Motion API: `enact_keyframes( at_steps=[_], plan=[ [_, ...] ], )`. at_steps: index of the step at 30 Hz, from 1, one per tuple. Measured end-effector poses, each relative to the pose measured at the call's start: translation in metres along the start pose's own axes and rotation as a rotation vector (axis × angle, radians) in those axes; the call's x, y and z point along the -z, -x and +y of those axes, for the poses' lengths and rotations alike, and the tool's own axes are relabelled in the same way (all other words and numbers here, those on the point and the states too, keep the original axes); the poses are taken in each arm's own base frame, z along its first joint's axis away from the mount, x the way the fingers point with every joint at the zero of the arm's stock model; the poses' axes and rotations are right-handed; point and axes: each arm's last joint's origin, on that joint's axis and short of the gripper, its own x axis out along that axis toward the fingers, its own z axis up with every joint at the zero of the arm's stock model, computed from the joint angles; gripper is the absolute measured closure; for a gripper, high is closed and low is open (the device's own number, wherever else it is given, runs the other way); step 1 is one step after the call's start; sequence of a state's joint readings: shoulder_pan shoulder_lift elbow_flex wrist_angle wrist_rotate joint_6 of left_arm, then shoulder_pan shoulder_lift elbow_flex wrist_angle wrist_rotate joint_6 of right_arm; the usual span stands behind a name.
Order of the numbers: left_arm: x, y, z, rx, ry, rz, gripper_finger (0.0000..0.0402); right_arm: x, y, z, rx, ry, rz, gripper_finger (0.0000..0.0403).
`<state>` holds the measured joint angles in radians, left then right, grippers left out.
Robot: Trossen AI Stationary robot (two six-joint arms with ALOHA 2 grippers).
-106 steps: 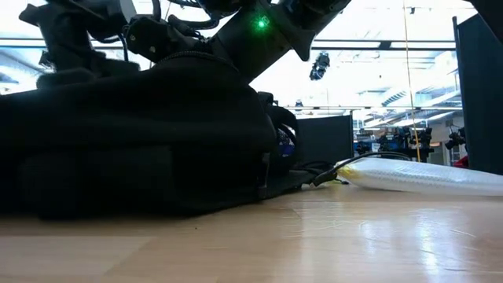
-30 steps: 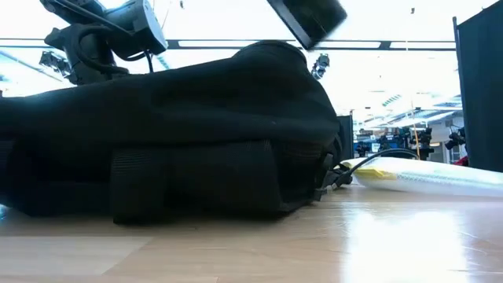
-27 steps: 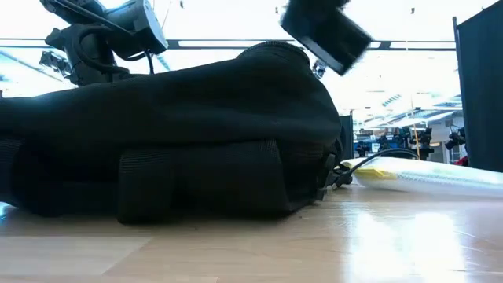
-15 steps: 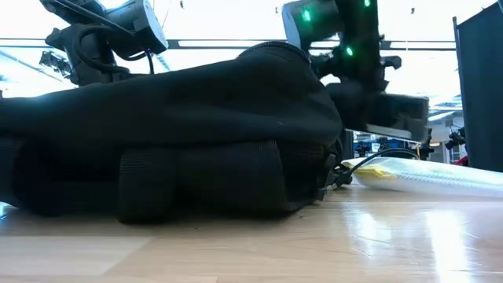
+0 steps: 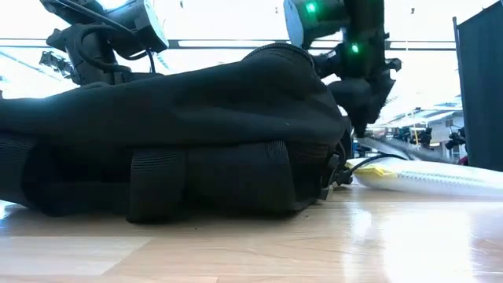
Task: Unpack backpack
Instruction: Remove the black cellphone from the backpack, then open the yellow zipper pouch
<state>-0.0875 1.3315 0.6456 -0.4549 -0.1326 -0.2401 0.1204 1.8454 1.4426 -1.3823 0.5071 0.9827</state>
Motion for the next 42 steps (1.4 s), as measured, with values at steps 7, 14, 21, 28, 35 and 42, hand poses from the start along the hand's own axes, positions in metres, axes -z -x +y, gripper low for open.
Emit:
enact_keyframes(
  at_steps=[7, 14, 21, 28, 35, 42],
  plan=[
    [0.001, 0.001, 0.0, -0.005, -0.027, 0.014, 0.0227, -0.013, 0.059, 0.013, -0.128, 0.03, -0.297, 0.0151],
    [0.008, 0.017, 0.005, -0.043, -0.022, 0.014, 0.0227, -0.017, 0.102, 0.042, -0.313, 0.155, -0.614, 0.0181],
    [0.012, 0.052, 0.007, 0.001, 0.001, -0.114, 0.0227, -0.027, 0.112, 0.05, -0.404, 0.182, -0.719, 0.0217],
    [0.019, 0.085, 0.001, 0.198, -0.043, -0.243, 0.0227, -0.032, 0.113, 0.051, -0.432, 0.195, -0.738, 0.024],
    [0.022, 0.125, -0.005, 0.238, -0.046, -0.546, 0.0231, -0.026, 0.146, 0.068, -0.594, 0.353, -0.976, 0.026],
    [0.03, 0.149, -0.009, 0.066, -0.105, -0.757, 0.0261, -0.018, 0.138, 0.083, -0.711, 0.521, -1.083, 0.029]
  ],
)
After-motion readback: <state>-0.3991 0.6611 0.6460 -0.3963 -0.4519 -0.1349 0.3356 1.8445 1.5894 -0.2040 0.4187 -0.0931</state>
